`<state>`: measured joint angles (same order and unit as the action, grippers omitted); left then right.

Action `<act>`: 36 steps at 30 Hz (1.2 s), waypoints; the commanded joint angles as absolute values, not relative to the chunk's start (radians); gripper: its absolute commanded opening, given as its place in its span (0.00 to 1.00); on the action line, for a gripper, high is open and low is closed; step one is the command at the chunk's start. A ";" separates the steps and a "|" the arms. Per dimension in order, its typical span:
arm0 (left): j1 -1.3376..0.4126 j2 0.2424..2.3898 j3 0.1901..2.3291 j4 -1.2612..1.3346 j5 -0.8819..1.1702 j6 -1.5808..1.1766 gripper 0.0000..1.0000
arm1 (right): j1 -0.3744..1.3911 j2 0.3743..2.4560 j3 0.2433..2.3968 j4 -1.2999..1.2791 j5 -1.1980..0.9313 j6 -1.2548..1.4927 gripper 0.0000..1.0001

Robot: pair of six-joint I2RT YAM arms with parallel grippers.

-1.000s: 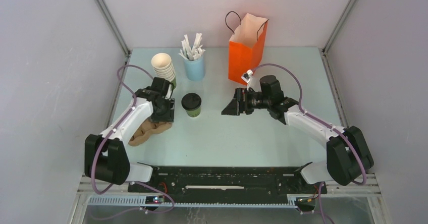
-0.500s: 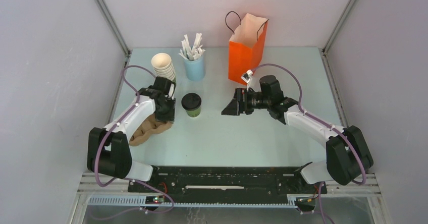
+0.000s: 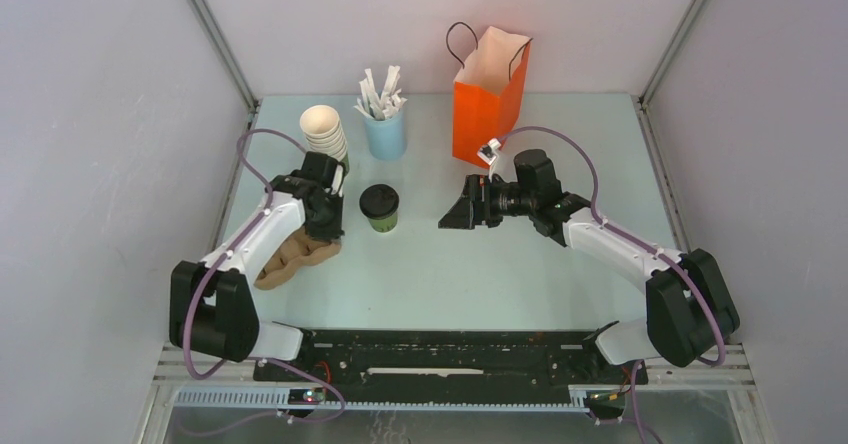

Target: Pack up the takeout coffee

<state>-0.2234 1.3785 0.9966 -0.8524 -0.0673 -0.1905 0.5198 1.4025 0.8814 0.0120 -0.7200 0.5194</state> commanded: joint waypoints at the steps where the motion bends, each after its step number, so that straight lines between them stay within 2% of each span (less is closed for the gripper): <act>1: -0.224 1.335 0.978 -0.864 -0.074 -0.184 0.24 | 0.528 1.397 0.879 0.045 -0.733 0.517 0.97; 3: -0.224 1.337 0.978 -0.866 -0.086 -0.184 0.18 | 0.529 1.398 0.879 0.045 -0.733 0.518 0.97; 12: -0.225 1.349 0.988 -0.897 -0.132 -0.191 0.08 | 0.529 1.399 0.879 0.046 -0.733 0.518 0.97; 20: -0.233 1.255 1.028 -1.002 -0.236 -0.250 0.01 | 0.531 1.403 0.879 0.050 -0.738 0.521 0.97; 36: -0.401 1.265 1.206 -1.269 -0.777 -0.537 0.00 | 0.536 1.413 0.880 0.058 -0.742 0.526 0.97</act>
